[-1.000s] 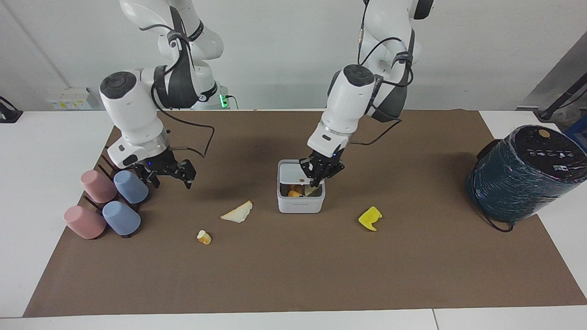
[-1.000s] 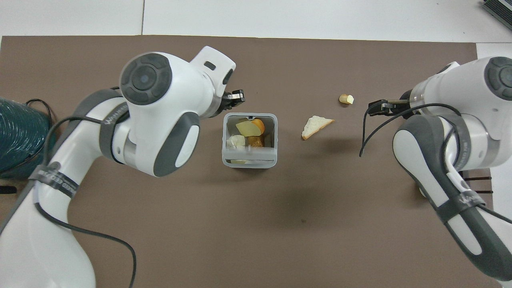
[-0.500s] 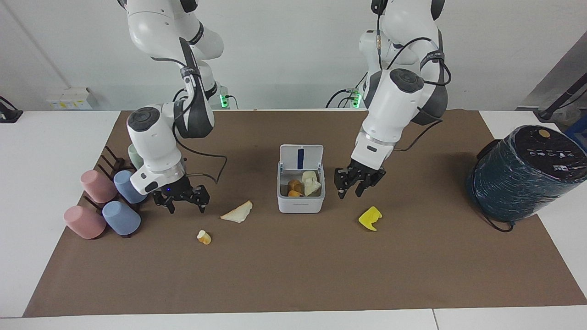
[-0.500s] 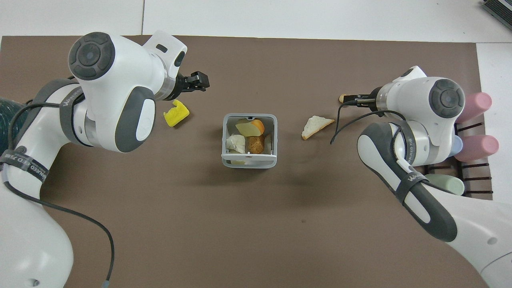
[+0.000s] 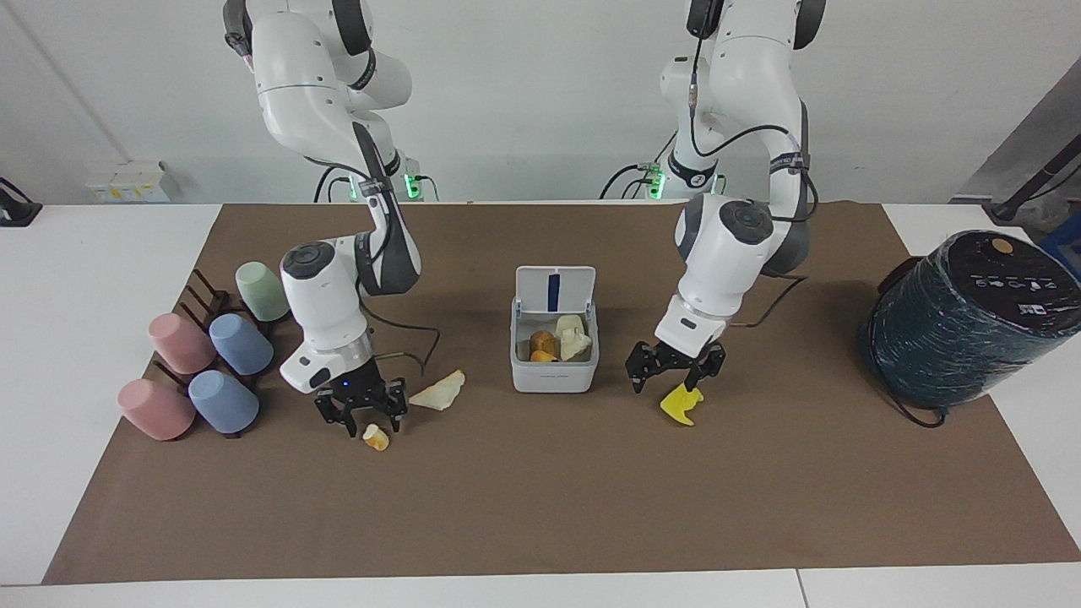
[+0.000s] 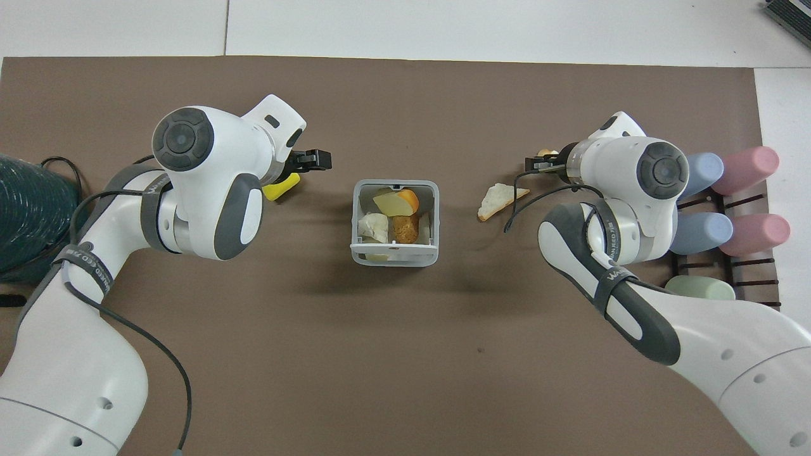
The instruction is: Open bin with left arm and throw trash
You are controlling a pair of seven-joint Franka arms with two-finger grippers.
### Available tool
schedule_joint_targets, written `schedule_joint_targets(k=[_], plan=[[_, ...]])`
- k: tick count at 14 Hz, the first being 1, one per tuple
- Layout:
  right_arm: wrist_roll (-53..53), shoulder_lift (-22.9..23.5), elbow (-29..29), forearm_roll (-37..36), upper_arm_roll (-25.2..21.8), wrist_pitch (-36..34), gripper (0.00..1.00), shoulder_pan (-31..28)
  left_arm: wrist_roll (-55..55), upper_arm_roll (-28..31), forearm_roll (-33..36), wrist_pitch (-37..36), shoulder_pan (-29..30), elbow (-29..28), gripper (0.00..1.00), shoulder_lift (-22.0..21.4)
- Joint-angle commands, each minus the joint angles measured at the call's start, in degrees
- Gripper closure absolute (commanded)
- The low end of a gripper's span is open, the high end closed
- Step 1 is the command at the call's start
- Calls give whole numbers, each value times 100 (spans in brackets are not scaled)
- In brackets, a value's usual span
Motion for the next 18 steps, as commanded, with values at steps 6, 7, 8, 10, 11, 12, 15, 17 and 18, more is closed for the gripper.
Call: schedule_joint_targets(k=[6,7,8,10,11,12,15,17,18], plan=[[-61,-37,-5,-60,8,74,100,-10,1418,28,-31,451,140,-466,0,73],[-26,-72,4,-60,8,48,100,-10,1489,19,-31,565,140,-545,0,81],[96,-116,13,-60,8,22,100,-10,1585,28,-31,697,140,-659,0,81],[500,-291,31,-60,17,-83,100,95,1796,19,-31,935,140,-861,0,82],[632,-440,31,-60,17,-293,100,156,1832,28,-31,936,140,-879,6,81],[721,-589,31,-60,17,-512,100,166,1832,28,-31,918,140,-871,19,81],[1124,-1064,39,-51,17,-1005,100,367,1833,28,-23,769,149,-783,80,81],[1581,-1346,100,-51,17,-1435,100,621,1824,71,12,166,158,-434,99,81],[1826,-1416,188,-51,17,-1594,100,745,1824,98,108,-264,193,-127,100,99]])
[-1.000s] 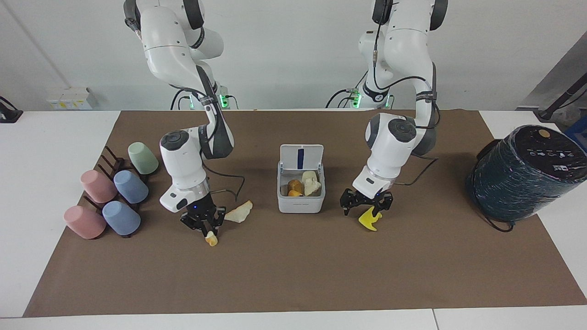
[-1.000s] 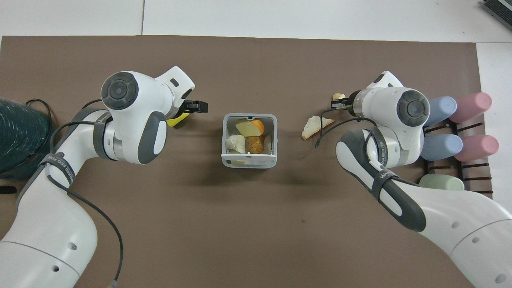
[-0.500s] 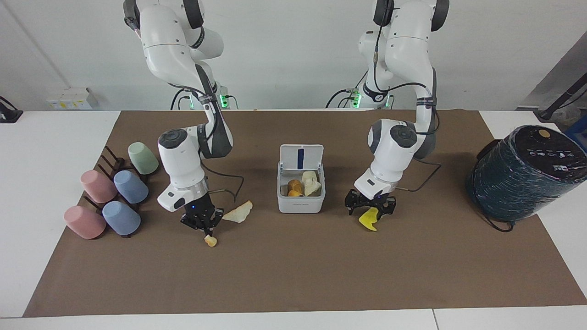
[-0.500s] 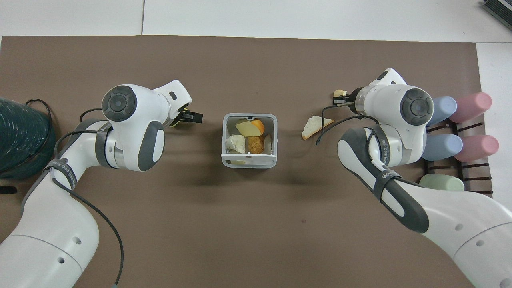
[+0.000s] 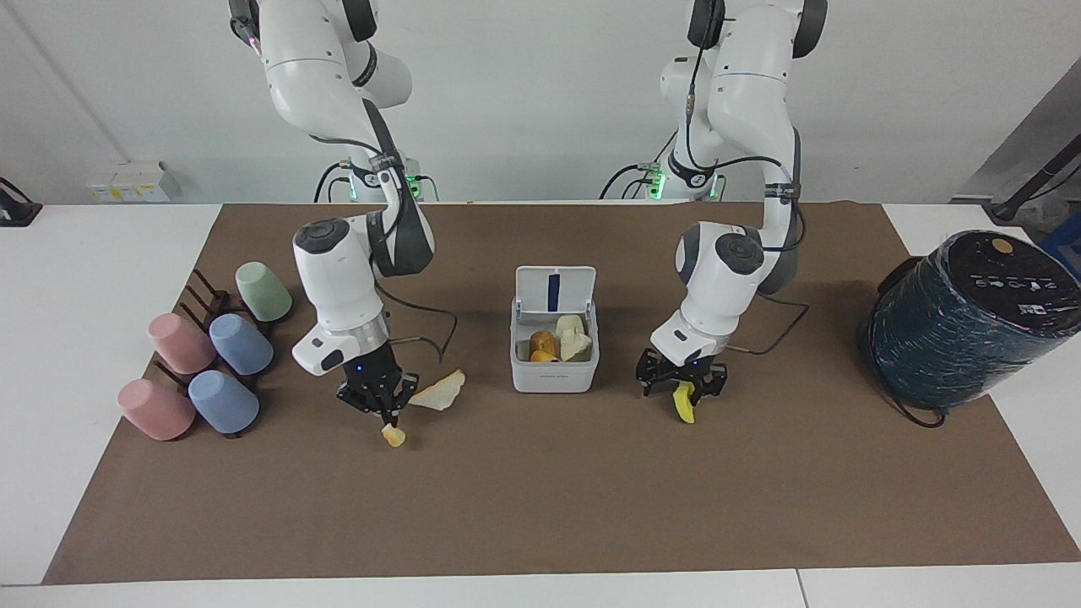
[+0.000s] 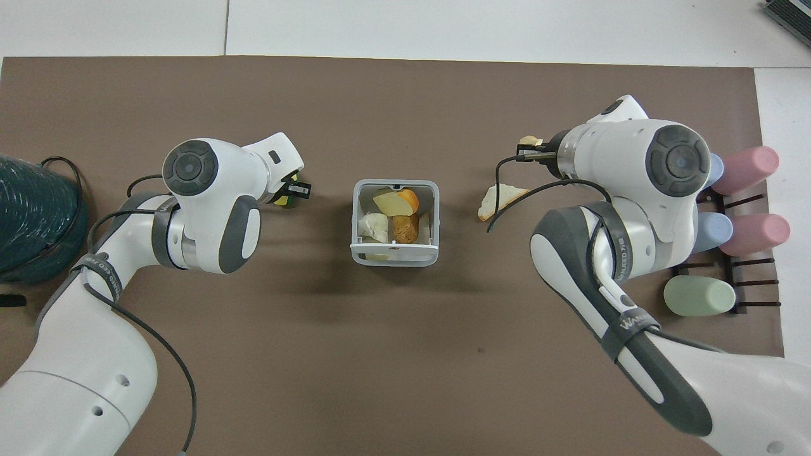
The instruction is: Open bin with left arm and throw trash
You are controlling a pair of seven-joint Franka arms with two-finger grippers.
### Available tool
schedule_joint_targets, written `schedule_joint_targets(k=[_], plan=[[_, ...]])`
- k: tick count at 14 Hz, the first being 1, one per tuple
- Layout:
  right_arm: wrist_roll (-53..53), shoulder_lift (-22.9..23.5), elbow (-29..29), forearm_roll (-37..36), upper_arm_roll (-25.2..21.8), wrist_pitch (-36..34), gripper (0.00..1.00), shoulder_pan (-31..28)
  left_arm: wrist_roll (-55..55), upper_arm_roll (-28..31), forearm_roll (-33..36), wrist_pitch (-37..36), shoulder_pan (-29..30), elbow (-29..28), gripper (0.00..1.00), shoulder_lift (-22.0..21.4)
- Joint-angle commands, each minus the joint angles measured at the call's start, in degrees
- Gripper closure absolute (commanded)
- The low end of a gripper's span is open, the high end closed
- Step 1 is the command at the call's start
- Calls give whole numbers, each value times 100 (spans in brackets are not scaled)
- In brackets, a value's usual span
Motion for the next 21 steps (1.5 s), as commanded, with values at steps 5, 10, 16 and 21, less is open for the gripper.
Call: schedule_joint_targets(k=[5,10,16,21], plan=[[1684,-193,643,-59,12,-763,100,881,110,246,564,-2076,428,1563,100,-76],[2511,-106,688,-51,12,-895,100,1653,-249,203,511,-3452,261,2467,100,-146],[2680,-123,627,-51,12,-1246,0,2007,-1048,88,485,-4151,-19,2865,100,-287],[2680,-140,671,-60,3,-1291,0,1945,-1822,71,335,-3932,-204,2874,100,-287]])
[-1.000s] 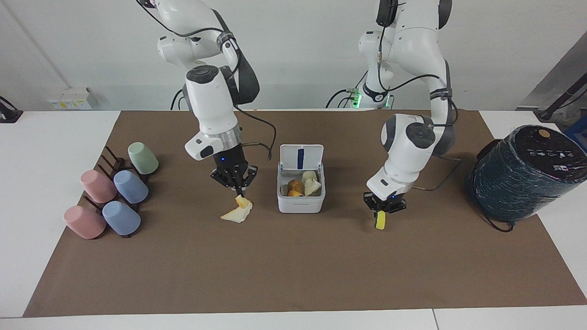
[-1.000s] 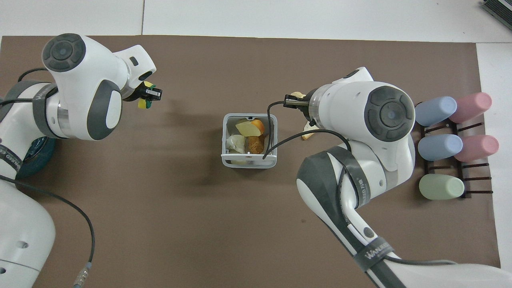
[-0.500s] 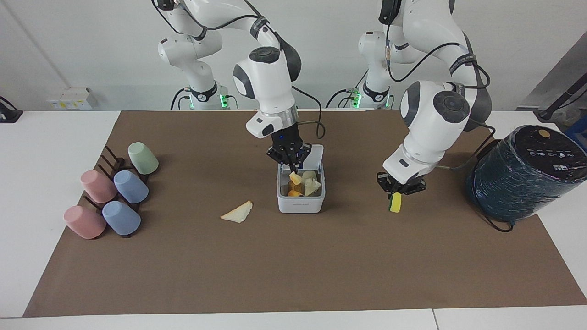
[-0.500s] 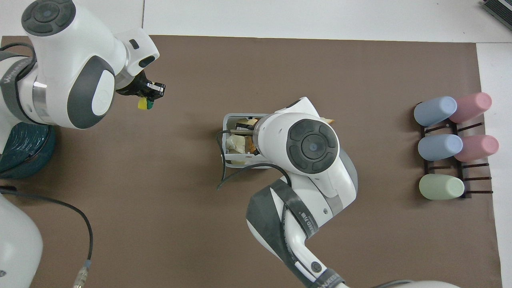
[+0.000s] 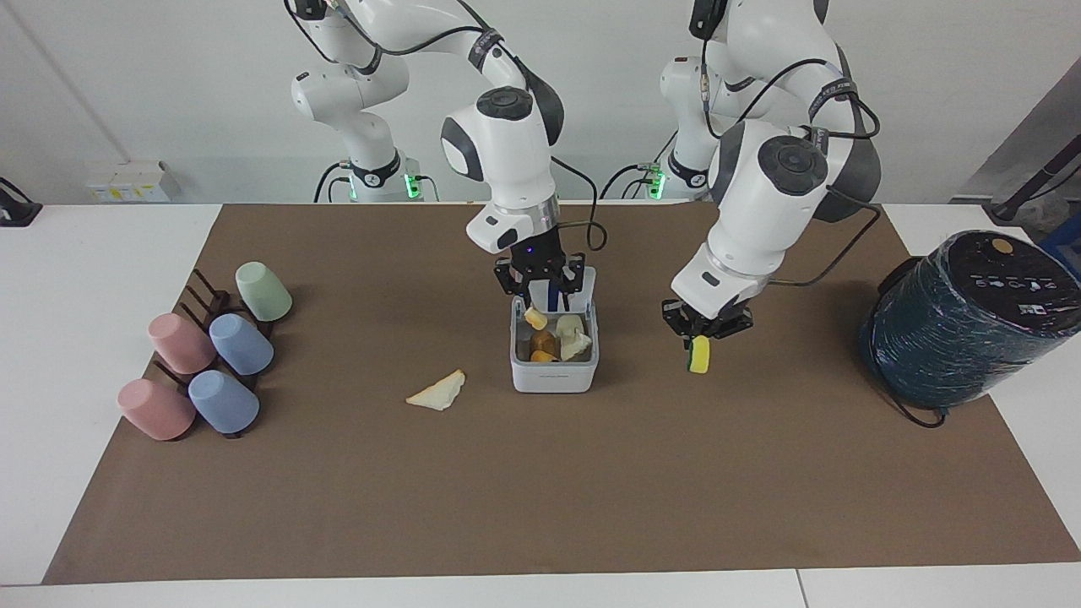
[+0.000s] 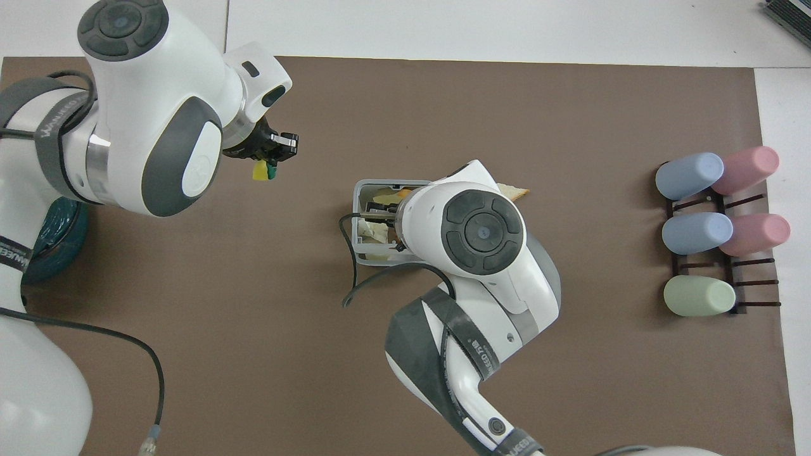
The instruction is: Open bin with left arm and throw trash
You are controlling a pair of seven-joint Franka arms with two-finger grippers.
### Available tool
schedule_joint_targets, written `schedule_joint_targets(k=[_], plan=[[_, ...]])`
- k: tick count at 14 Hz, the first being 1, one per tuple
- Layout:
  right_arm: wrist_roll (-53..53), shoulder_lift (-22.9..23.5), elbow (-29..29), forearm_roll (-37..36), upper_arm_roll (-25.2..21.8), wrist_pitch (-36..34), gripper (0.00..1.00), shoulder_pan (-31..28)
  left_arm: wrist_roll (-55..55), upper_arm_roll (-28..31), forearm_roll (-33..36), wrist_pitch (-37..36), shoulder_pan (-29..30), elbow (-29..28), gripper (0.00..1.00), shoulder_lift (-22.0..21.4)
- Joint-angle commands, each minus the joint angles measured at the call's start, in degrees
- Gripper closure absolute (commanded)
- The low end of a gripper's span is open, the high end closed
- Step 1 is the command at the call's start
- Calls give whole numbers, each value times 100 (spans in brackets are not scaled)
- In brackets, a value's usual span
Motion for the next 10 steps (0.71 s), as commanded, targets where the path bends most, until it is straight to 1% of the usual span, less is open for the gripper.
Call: schedule_joint_targets(k=[1,4,10], plan=[[57,-35,52,-59,23,-120,0,-38,-396,21,-86,159,-55,31,100,-41],[48,-18,61,-59,23,11,0,-12,-652,-50,-226,414,-47,22,100,-41],[-14,-9,87,28,32,20,0,76,-670,-41,-235,494,-55,13,100,-41]])
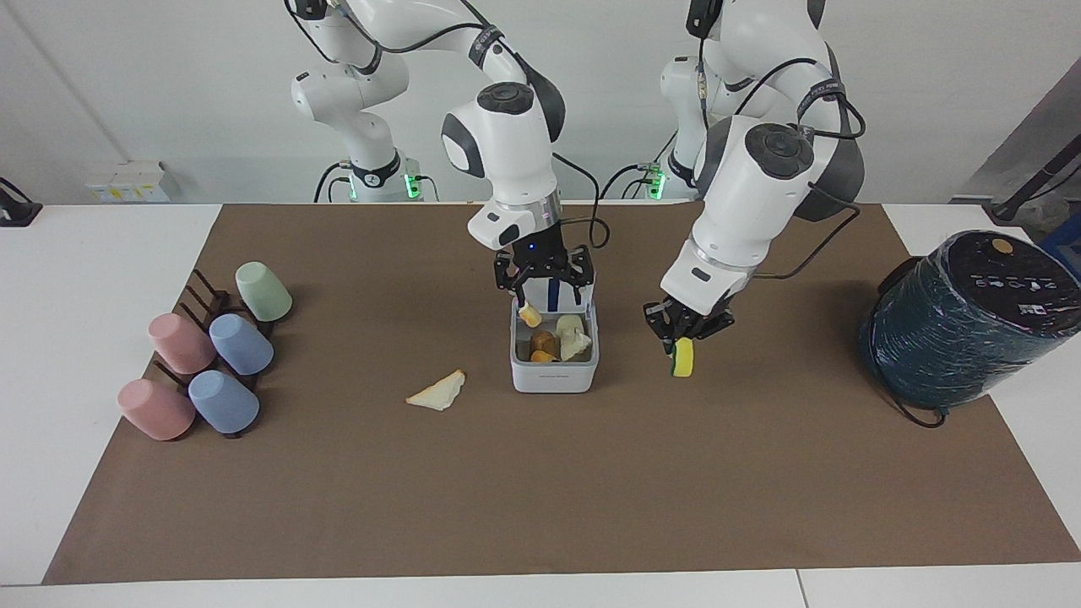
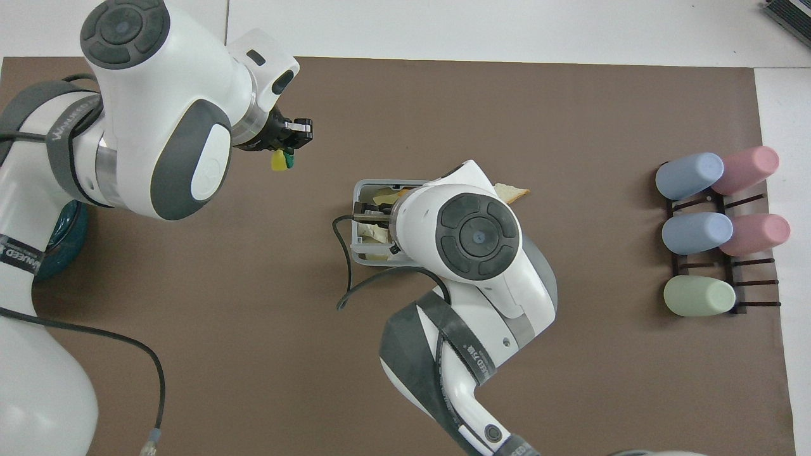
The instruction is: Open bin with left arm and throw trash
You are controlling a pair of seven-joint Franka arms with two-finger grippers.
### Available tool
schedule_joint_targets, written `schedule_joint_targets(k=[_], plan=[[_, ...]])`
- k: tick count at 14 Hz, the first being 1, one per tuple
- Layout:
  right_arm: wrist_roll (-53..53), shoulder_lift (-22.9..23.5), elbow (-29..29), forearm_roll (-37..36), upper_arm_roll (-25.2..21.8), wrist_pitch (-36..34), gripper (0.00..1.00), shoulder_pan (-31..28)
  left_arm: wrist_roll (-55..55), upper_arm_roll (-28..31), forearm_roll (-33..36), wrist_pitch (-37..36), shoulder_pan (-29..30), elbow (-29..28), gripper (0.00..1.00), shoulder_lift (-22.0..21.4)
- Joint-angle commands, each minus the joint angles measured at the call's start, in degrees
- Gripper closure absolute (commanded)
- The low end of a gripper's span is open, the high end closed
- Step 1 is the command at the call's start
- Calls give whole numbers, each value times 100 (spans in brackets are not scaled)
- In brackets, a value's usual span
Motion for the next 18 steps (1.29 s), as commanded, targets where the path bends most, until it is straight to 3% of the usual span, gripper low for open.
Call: schedule_joint_targets(k=[1,5,11,14,16,17,18], plan=[[30,5,29,79,27,100,0,-9,-71,27,-63,63,-43,3,100,-37],[-145,14,81,36,18,128,0,-140,-141,-87,-72,221,-130,3,100,-37],[-1505,-574,-164,36,9,-469,0,-1123,-1142,-105,-80,881,-876,-172,100,-99],[-2017,-716,-419,36,0,-488,0,-1712,-1196,-105,-98,898,-1246,-697,99,-370],[-1965,-707,-533,44,0,-479,0,-2046,-1196,-105,-98,1047,-1395,-1234,85,-616],[-1861,-681,-560,44,0,-470,0,-2152,-1196,-96,-98,1083,-1518,-1384,70,-687],[-1677,-628,-613,44,-8,-435,0,-2258,-1213,-96,-98,1022,-1563,-1403,43,-705]])
